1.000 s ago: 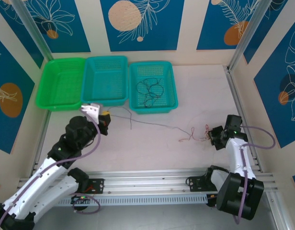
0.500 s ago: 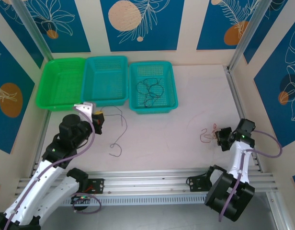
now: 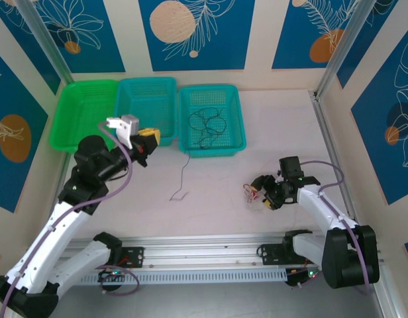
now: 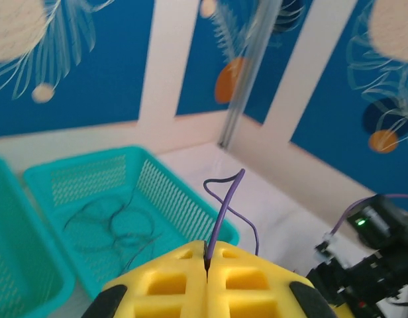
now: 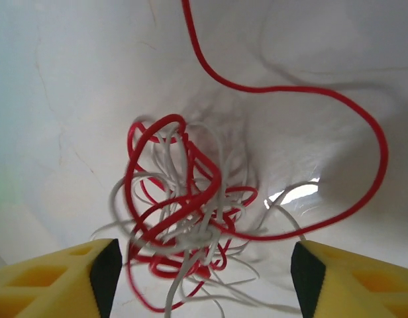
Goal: Untangle the cables
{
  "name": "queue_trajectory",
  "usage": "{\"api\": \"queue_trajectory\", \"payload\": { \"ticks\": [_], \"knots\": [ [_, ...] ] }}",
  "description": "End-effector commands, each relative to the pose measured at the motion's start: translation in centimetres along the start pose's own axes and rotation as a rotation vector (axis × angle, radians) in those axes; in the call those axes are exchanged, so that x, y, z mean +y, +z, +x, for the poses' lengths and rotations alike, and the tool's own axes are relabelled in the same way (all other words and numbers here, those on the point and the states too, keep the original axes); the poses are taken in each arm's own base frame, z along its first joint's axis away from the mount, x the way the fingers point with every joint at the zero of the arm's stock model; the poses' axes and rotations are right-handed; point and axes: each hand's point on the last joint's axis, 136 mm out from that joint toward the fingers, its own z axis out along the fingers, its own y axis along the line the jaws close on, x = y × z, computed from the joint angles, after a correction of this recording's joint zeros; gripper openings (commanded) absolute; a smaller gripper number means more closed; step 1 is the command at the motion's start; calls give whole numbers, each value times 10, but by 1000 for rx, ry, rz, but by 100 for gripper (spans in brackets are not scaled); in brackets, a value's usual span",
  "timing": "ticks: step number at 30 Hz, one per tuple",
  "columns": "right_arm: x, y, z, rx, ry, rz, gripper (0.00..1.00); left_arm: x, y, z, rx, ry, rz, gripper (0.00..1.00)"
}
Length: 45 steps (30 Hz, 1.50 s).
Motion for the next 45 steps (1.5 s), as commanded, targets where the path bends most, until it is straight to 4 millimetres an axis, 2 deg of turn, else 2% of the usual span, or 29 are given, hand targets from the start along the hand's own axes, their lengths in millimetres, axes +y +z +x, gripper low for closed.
{"api": "queue_trajectory", "payload": {
  "ticks": [1, 4, 7, 9, 12, 14, 16, 19, 22, 24, 27, 28, 30, 31, 32, 34, 36, 40, 42, 45],
  "knots": [
    [27, -30, -10, -78, -41, -51, 72, -32, 5, -58, -138, 63, 154, 0],
    [47, -54, -11, -128, -82, -98, 73, -38, 20, -94, -204, 104, 174, 0],
    [66, -74, -5, -165, -141, -144, 85, -40, 41, -125, -239, 177, 181, 0],
    [76, -83, 0, -177, -155, -197, 98, -38, 57, -141, -250, 230, 168, 0],
    [87, -94, 6, -176, -145, -280, 99, -26, 87, -157, -242, 292, 132, 0],
    [90, -100, 9, -177, -142, -304, 100, -14, 111, -158, -216, 310, 99, 0],
    [91, -104, 12, -176, -146, -305, 100, 5, 135, -150, -178, 302, 47, 0],
    [89, -109, 16, -174, -157, -294, 100, 40, 171, -125, -105, 260, -53, 0],
    [81, -109, 18, -173, -143, -264, 100, 67, 202, -85, -9, 226, -100, 0],
    [77, -107, 20, -168, -136, -258, 100, 82, 220, -52, 64, 200, -115, 0],
    [73, -105, 23, -160, -119, -259, 99, 94, 234, -7, 137, 176, -106, 1],
    [72, -104, 24, -159, -117, -260, 99, 97, 236, 4, 157, 166, -104, 13],
    [70, -103, 24, -158, -108, -258, 98, 100, 238, 29, 212, 141, -91, 54],
    [69, -102, 24, -157, -106, -256, 98, 99, 237, 36, 225, 129, -84, 68],
    [68, -101, 24, -156, -104, -254, 98, 97, 234, 37, 219, 120, -77, 81],
    [68, -100, 23, -158, -101, -252, 98, 96, 225, 42, 209, 105, -82, 94],
    [69, -99, 22, -160, -101, -255, 98, 93, 212, 34, 191, 107, -98, 100],
    [70, -93, 18, -160, -102, -245, 98, 71, 181, 12, 111, 97, -62, 100],
    [67, -88, 16, -156, -101, -223, 98, 48, 160, -1, 65, 79, 0, 100],
    [61, -76, 13, -142, -101, -187, 98, 9, 132, -5, 27, 52, 108, 100]
  ]
}}
